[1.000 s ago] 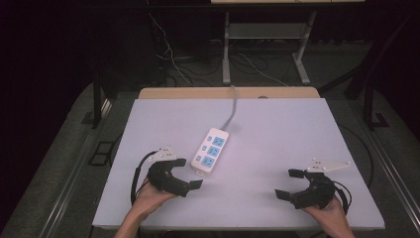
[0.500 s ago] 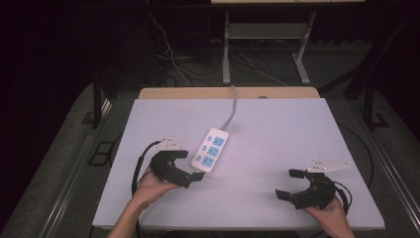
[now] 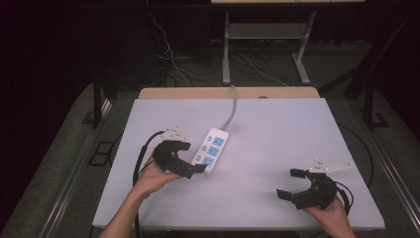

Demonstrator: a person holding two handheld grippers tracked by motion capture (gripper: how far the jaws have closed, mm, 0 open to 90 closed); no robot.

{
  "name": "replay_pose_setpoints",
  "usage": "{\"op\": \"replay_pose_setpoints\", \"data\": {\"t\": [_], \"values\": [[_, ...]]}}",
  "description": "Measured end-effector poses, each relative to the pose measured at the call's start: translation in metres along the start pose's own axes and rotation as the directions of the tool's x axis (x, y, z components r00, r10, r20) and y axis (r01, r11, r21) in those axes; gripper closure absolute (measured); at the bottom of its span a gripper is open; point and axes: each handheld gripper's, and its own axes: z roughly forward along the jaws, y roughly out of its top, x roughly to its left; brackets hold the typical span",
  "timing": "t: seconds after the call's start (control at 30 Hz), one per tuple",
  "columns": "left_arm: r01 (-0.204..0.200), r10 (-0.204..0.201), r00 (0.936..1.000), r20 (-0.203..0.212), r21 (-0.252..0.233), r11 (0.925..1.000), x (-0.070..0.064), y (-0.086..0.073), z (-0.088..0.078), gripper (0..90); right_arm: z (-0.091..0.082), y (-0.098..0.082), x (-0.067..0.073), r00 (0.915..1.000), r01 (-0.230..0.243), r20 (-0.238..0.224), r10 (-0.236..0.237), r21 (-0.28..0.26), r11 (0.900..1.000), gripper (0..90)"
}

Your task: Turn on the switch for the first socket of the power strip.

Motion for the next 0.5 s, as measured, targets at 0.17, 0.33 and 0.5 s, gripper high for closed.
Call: {"op": "replay_pose_setpoints", "data": {"t": [0.17, 0.33, 0.5], "values": [[-0.02, 0.02, 0.9998, -0.007, 0.022, 0.9996, 0.004, 0.012, 0.002, 0.0, 0.0, 0.0, 0.0, 1.0, 0.0, 0.002, 0.0, -0.007, 1.0, 0.3], [-0.034, 0.034, 0.9993, -0.013, 0.037, 0.9988, 0.009, 0.024, 0.003, 0.1, 0.0, 0.0, 0.0, 1.0, 0.0, 0.003, 0.0, -0.006, 1.0, 0.3], [-0.048, 0.049, 0.9987, -0.016, 0.052, 0.9975, 0.013, 0.036, 0.006, 0.1, -0.001, -0.001, 0.0, 1.0, -0.003, 0.009, 0.003, -0.012, 1.0, 0.3]]}}
